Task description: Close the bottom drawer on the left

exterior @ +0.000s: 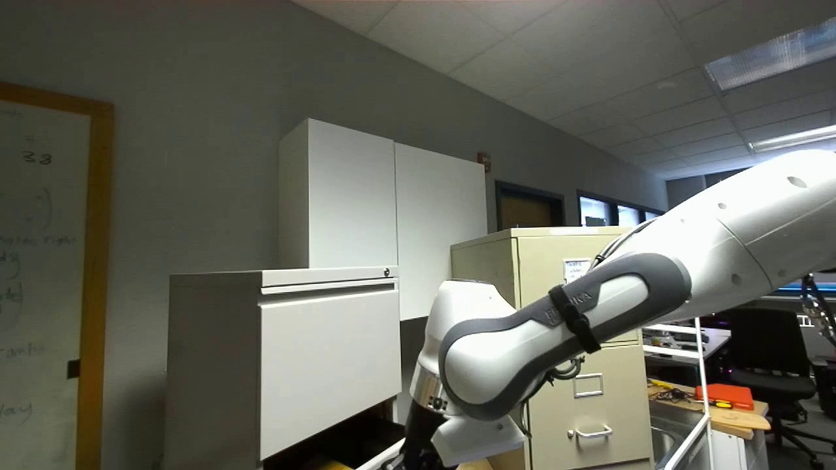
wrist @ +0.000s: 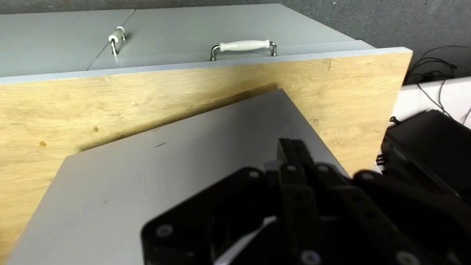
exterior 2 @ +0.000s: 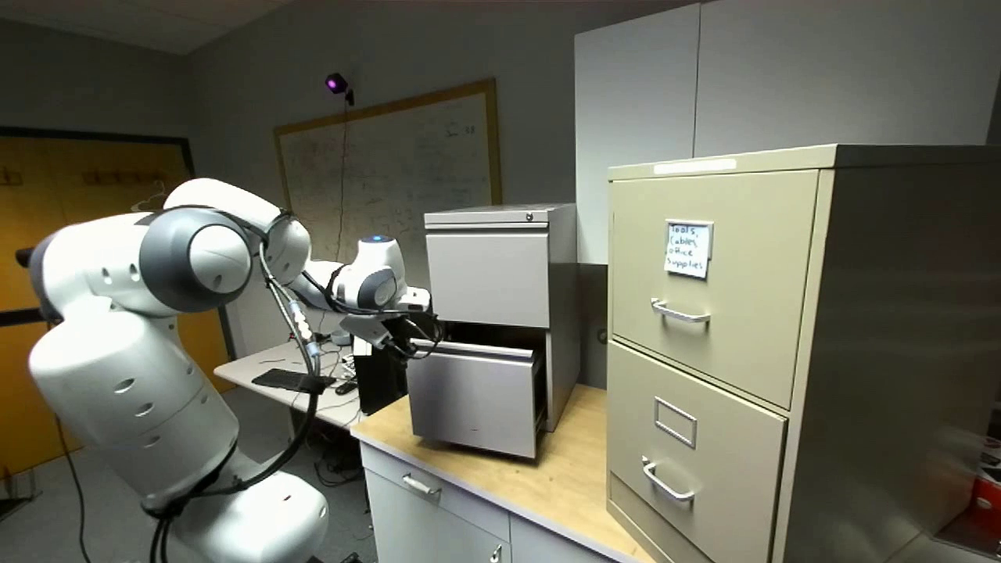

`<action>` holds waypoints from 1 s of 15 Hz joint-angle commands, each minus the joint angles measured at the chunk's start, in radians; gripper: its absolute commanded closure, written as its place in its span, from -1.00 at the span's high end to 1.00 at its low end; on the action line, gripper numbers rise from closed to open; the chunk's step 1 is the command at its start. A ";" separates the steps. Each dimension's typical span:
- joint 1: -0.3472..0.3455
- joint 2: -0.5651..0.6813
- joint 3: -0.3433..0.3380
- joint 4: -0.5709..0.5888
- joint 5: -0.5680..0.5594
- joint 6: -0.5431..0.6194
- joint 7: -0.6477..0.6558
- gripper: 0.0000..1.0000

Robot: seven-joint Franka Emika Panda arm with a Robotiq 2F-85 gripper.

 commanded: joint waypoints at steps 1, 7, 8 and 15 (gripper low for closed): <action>0.012 0.144 0.017 0.127 0.024 0.035 -0.004 -1.00; 0.014 0.358 0.027 0.313 -0.026 0.131 0.044 -1.00; 0.018 0.388 0.024 0.344 -0.032 0.146 0.054 -1.00; 0.038 0.522 0.000 0.514 -0.076 0.182 0.195 -1.00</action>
